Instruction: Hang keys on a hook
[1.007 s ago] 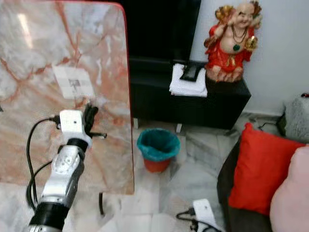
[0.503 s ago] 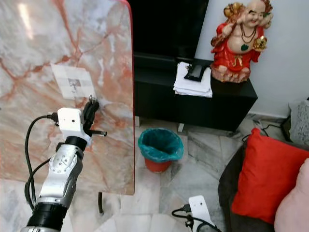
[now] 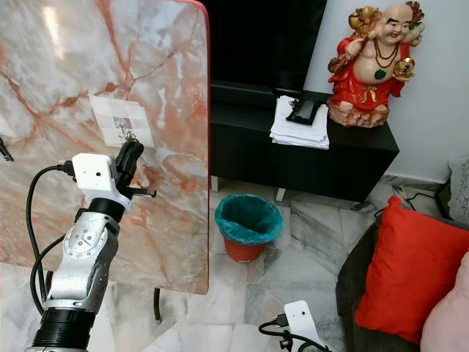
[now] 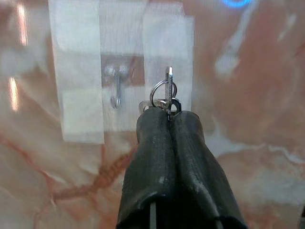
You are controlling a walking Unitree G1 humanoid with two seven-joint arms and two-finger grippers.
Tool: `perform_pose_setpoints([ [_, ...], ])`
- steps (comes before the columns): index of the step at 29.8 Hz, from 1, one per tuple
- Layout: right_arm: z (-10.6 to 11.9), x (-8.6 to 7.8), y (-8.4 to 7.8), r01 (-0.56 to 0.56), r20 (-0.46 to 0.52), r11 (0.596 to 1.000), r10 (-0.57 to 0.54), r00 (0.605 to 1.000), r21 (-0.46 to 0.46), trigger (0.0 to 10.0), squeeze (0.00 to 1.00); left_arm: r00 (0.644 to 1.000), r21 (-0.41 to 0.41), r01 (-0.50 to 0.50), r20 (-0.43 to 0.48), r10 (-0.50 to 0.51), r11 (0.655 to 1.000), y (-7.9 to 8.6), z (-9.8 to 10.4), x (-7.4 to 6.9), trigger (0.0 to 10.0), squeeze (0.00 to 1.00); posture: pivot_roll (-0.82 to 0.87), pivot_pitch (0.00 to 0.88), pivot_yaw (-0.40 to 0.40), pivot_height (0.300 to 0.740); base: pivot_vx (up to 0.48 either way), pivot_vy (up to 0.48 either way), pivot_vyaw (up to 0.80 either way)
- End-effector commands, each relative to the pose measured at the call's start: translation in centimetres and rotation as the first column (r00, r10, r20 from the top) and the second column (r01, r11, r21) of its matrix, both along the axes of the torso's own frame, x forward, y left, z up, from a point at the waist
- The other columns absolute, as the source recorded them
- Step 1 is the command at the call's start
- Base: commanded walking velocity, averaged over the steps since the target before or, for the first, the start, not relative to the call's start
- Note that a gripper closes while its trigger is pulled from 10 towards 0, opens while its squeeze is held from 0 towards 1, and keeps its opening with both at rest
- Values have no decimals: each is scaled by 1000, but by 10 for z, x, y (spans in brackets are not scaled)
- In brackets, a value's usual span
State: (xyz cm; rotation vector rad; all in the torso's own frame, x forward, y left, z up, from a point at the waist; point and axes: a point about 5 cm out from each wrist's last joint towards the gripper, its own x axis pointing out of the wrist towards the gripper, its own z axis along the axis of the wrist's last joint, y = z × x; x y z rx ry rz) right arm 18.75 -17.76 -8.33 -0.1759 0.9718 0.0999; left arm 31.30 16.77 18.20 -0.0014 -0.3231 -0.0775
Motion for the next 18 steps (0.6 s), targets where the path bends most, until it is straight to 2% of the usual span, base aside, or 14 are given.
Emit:
perform_pose_setpoints([
  [1, 1, 0, -4, 5, -3, 1000, -5, 1000, -11, 10000, 0, 1000, -63, 7, -7, -7, 998, 4, 5, -1, 10000, 0, 81, 30, -84, 740, 0, 0, 0],
  [18, 3, 5, -6, 8, 7, 1000, -8, 1000, -16, 10000, 0, 998, -155, 27, -58, -37, 988, 14, 18, 1, 10000, 0, 79, 51, -92, 740, 0, 0, 0],
])
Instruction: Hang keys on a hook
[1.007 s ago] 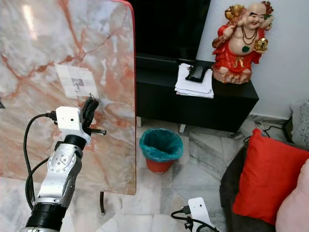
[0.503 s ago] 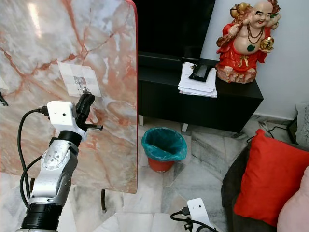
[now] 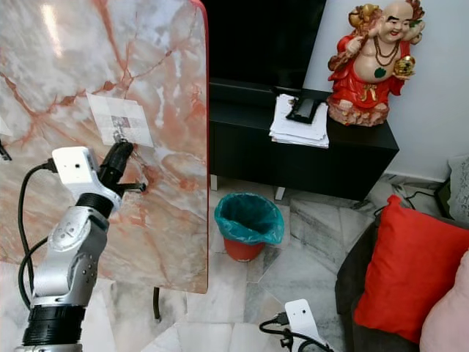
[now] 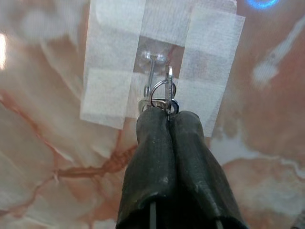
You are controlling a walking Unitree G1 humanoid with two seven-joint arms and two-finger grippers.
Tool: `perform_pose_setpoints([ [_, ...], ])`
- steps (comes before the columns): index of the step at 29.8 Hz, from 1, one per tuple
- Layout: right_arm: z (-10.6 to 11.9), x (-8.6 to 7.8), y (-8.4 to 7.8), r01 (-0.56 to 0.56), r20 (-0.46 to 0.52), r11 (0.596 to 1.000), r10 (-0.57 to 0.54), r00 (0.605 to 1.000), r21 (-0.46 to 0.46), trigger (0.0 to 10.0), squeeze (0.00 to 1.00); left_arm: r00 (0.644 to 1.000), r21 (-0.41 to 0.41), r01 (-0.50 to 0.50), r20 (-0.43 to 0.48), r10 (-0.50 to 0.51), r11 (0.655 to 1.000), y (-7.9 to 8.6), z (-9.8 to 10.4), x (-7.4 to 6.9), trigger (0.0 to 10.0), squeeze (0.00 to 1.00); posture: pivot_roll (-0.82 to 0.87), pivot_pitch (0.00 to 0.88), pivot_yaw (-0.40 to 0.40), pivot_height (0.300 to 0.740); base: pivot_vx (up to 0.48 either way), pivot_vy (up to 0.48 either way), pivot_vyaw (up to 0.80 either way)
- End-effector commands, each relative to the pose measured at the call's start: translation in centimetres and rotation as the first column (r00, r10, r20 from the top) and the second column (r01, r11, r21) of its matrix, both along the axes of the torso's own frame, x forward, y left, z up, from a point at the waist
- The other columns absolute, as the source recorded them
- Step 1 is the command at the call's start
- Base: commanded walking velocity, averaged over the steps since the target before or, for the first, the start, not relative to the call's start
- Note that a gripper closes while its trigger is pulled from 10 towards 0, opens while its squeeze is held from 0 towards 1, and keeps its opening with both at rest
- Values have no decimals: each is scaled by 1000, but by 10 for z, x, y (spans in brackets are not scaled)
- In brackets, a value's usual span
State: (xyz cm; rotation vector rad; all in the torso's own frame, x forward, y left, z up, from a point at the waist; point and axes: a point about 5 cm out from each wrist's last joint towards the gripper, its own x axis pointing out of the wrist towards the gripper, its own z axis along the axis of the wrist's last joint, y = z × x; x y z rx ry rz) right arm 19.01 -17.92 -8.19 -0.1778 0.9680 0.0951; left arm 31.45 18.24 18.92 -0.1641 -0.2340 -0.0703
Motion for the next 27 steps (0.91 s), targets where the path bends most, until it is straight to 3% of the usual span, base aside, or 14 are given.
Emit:
perform_pose_setpoints([
  [1, 2, 3, -5, 5, 3, 1000, -5, 1000, -15, 10000, 0, 999, -12, 26, 23, -26, 1000, 0, 13, 0, 10000, 0, 80, 51, -93, 740, 0, 0, 0],
  [27, 5, 8, -7, 5, 12, 1000, -5, 1000, -16, 10000, 0, 998, -36, 58, -22, -59, 998, 10, 22, 5, 10000, 0, 84, 54, -98, 740, 0, 0, 0],
])
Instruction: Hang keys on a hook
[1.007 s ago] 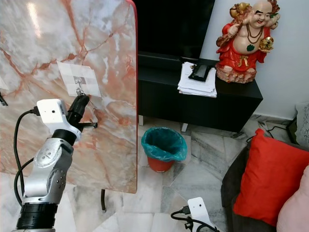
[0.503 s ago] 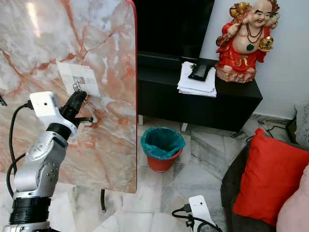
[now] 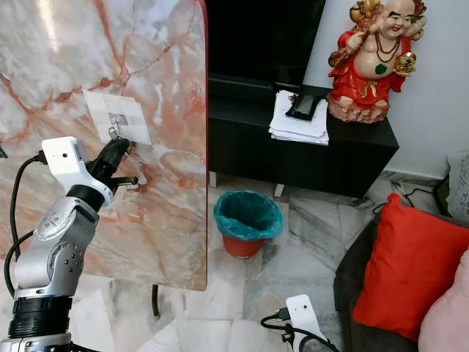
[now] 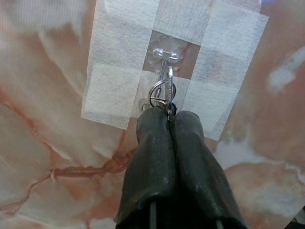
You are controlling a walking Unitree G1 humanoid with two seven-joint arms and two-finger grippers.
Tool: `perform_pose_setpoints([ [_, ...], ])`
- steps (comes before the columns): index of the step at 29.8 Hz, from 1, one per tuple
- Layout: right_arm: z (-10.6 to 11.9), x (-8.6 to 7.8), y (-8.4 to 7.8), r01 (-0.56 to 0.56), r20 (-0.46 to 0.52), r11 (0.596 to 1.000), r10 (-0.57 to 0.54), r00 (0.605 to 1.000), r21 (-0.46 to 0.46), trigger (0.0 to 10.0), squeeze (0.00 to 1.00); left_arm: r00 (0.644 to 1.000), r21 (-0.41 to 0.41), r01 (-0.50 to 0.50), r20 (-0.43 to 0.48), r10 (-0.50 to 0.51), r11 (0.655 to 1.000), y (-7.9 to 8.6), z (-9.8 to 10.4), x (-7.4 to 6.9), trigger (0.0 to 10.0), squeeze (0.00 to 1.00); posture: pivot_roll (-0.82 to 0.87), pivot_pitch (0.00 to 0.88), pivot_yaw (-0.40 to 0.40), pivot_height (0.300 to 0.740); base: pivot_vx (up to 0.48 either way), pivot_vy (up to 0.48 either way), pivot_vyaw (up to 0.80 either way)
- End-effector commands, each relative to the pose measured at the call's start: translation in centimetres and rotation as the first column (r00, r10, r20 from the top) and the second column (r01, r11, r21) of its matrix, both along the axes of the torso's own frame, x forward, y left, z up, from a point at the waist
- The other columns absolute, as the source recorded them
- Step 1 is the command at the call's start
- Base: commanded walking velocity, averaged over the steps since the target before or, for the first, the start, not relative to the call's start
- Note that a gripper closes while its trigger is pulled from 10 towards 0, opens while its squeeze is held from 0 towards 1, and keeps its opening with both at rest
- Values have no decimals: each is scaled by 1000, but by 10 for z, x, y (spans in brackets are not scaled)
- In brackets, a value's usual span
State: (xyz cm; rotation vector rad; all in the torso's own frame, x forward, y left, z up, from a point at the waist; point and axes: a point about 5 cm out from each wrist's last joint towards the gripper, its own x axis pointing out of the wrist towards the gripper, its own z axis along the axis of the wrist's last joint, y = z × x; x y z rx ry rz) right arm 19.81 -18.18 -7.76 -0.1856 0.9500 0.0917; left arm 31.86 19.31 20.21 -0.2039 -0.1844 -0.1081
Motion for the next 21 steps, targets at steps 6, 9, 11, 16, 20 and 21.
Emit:
perform_pose_setpoints([
  [6, 1, 2, -3, 8, -1, 1000, -8, 1000, -6, 10000, 0, 998, -2, 53, 28, -53, 999, -5, 13, 4, 10000, 0, 86, 54, -99, 740, 0, 0, 0],
  [9, 1, 3, -3, 7, 0, 1000, -7, 1000, -4, 10000, 0, 997, 15, 66, 27, -66, 998, -6, 14, 4, 10000, 0, 87, 54, -98, 740, 0, 0, 0],
  [11, 1, 3, -2, 7, -1, 1000, -7, 1000, -3, 10000, 0, 997, 17, 73, 26, -73, 997, -7, 15, 5, 10000, 0, 87, 54, -97, 740, 0, 0, 0],
  [16, 2, 3, -2, 10, 0, 1000, -10, 1000, 2, 10000, 0, 996, 22, 82, 20, -82, 996, -9, 17, 7, 10000, 0, 84, 55, -97, 740, 0, 0, 0],
  [20, 2, 4, -2, 13, 2, 1000, -13, 1000, 6, 10000, 0, 997, 31, 76, -7, -76, 997, -7, 15, 6, 10000, 0, 85, 55, -98, 740, 0, 0, 0],
  [21, 2, 4, -3, 14, 3, 1000, -14, 1000, 6, 10000, 0, 997, 29, 81, -20, -80, 996, -7, 13, 6, 10000, 0, 85, 57, -99, 740, 0, 0, 0],
])
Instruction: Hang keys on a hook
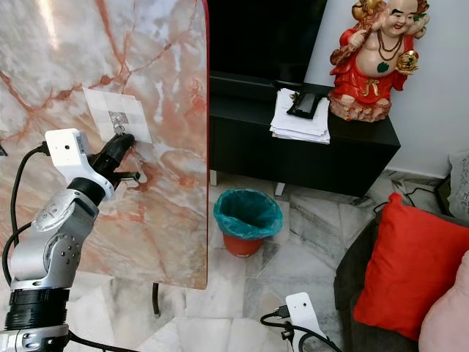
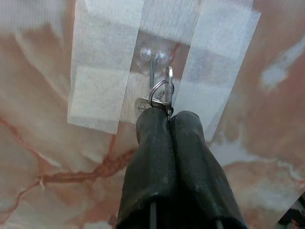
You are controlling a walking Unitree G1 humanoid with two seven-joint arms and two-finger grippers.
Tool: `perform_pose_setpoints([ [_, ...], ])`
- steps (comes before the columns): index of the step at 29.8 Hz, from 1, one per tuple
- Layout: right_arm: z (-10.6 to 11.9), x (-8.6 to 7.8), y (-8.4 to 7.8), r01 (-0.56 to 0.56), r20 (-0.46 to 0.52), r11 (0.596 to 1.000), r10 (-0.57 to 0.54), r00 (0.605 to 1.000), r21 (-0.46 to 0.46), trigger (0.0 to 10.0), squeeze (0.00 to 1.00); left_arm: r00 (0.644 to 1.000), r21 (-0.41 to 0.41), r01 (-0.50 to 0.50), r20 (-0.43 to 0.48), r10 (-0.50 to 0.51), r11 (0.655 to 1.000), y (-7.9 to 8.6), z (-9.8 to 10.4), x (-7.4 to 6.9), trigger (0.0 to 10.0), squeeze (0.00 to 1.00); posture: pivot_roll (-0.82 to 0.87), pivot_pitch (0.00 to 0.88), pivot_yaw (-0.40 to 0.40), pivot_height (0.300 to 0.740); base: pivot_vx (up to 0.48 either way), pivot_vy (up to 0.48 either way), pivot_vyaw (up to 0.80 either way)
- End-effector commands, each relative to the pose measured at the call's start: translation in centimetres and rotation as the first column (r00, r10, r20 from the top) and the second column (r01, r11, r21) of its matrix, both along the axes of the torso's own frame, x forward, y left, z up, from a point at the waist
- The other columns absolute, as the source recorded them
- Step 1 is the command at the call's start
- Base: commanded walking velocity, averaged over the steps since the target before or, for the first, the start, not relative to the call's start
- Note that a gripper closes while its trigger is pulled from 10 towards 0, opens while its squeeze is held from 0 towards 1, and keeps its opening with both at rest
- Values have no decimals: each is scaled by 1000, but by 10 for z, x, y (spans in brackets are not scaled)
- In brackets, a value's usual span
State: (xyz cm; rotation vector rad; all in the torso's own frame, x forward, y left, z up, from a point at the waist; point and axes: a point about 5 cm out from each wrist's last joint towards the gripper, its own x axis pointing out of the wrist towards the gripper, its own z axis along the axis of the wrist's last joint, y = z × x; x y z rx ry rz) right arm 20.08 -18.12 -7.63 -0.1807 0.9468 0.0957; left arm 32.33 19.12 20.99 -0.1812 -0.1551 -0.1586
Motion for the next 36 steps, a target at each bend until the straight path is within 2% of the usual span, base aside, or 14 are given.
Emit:
perform_pose_setpoints([
  [1, 1, 1, -3, 15, 0, 1000, -15, 1000, -1, 10000, 0, 1000, 1, 30, 4, -30, 1000, -5, 5, 2, 10000, 0, 85, 57, -99, 740, 0, 0, 0],
  [8, 2, 3, -4, 16, 4, 1000, -16, 1000, 1, 10000, 0, 999, 6, 31, -33, -31, 999, -5, -2, 1, 10000, 0, 84, 59, -103, 740, 0, 0, 0],
  [16, 3, 5, -7, 20, 8, 1000, -20, 1000, -1, 10000, 0, 999, 12, 32, -37, -32, 999, -6, -2, 1, 10000, 0, 83, 60, -104, 740, 0, 0, 0],
  [26, 6, 9, -9, 29, 25, 1000, -29, 999, 0, 10000, 0, 999, -18, 7, 33, -7, 1000, -3, 15, 0, 10000, 0, 83, 76, -116, 740, 0, 0, 0],
  [36, 8, 11, -14, 28, 27, 1000, -28, 999, -14, 10000, 0, 998, -32, 32, 52, -30, 999, -9, 18, -3, 10000, 0, 77, 80, -131, 740, 0, 0, 0],
])
